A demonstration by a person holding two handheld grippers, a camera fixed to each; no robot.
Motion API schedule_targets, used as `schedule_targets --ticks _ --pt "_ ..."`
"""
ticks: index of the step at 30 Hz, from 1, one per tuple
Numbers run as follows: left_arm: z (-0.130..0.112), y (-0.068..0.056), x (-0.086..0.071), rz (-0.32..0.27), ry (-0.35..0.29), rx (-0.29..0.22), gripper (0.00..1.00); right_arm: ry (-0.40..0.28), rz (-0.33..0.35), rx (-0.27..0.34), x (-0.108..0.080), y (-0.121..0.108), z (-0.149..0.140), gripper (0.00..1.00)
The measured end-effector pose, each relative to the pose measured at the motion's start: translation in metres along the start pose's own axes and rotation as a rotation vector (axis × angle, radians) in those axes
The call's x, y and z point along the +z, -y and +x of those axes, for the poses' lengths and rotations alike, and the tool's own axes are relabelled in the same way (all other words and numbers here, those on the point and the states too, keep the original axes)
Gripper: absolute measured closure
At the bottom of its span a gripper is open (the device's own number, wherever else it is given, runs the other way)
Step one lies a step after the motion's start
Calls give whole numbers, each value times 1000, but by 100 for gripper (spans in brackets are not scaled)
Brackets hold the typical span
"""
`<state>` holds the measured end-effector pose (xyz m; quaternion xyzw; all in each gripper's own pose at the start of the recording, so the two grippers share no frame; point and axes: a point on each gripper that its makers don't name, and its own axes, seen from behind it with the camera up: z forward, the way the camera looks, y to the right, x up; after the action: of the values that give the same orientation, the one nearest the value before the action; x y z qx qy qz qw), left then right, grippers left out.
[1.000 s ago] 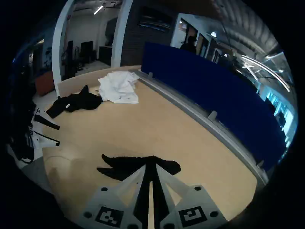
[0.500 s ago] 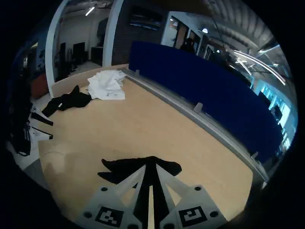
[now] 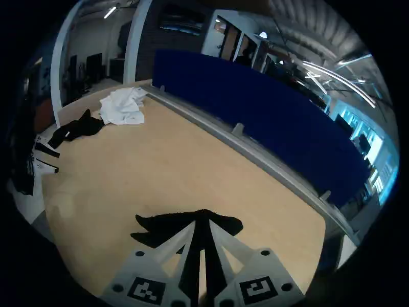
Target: Fold towel
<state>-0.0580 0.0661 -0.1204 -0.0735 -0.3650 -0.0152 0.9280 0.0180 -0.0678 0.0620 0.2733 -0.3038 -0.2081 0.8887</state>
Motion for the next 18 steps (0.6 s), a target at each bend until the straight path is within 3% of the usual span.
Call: schedule_targets --ticks 18 --pt "4 -9 10 11 22 37 10 60 -88 39 -19 -91 -52 97"
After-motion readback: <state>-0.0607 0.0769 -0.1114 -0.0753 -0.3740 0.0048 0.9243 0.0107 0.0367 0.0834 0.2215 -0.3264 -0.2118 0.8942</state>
